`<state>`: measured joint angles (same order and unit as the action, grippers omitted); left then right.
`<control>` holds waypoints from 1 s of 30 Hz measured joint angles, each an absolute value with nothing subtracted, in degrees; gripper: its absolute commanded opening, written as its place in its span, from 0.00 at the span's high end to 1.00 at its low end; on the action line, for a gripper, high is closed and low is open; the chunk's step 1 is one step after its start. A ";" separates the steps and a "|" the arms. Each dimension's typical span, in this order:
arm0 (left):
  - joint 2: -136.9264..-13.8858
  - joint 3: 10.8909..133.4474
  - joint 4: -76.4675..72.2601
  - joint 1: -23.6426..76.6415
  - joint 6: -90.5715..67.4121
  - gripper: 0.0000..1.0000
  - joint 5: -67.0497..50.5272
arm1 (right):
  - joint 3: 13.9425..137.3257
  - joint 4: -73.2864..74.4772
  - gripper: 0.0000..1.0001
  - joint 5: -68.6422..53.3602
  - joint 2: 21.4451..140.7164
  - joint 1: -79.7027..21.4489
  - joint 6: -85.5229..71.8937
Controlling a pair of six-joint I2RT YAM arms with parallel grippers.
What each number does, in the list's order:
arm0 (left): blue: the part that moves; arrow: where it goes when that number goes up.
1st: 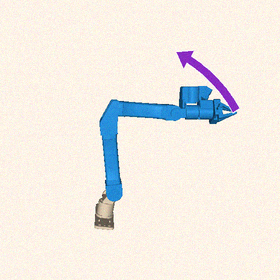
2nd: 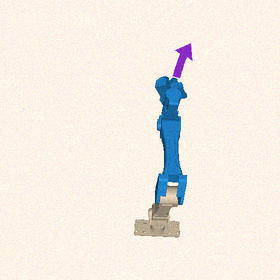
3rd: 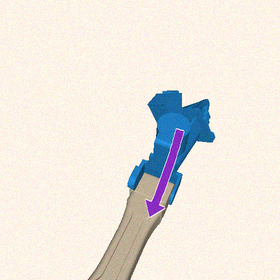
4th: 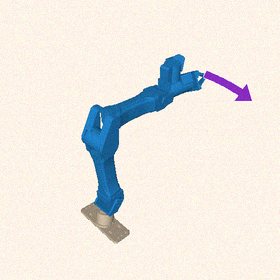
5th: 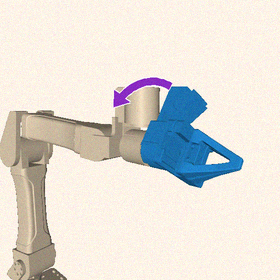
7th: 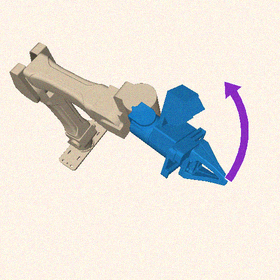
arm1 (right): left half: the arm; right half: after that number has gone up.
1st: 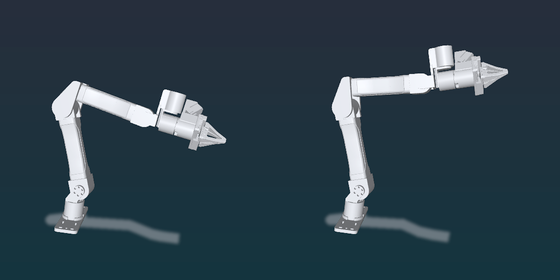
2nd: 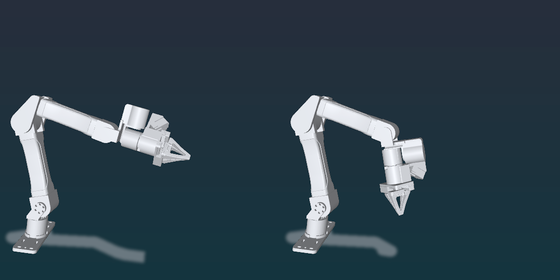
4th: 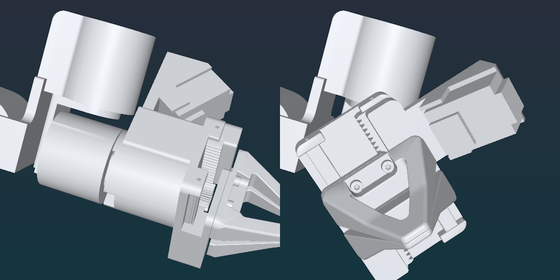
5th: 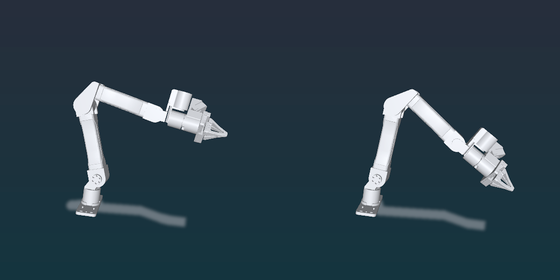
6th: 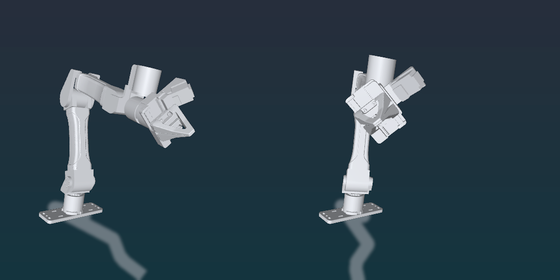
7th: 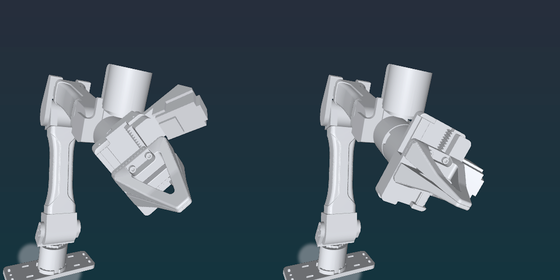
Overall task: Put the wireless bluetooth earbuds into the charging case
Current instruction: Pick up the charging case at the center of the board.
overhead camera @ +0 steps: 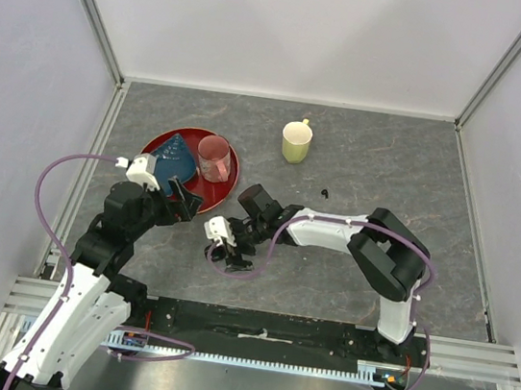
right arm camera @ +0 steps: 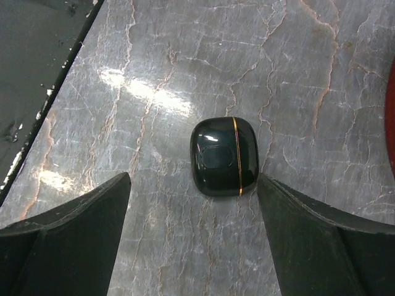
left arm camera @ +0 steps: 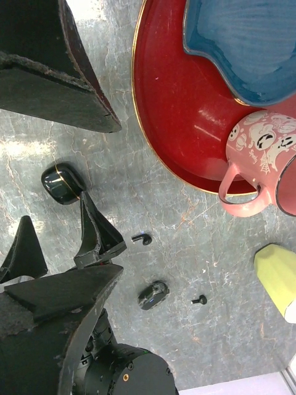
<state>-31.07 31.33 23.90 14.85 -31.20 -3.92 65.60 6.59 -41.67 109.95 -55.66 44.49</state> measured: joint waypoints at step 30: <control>-30.74 31.33 24.36 14.85 -31.20 0.06 -3.18 | 72.66 9.32 0.30 -43.92 117.84 -55.66 45.04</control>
<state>-30.74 31.33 24.36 14.85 -31.20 -3.18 72.66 9.32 -43.92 117.84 -55.66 45.04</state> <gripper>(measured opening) 0.935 0.736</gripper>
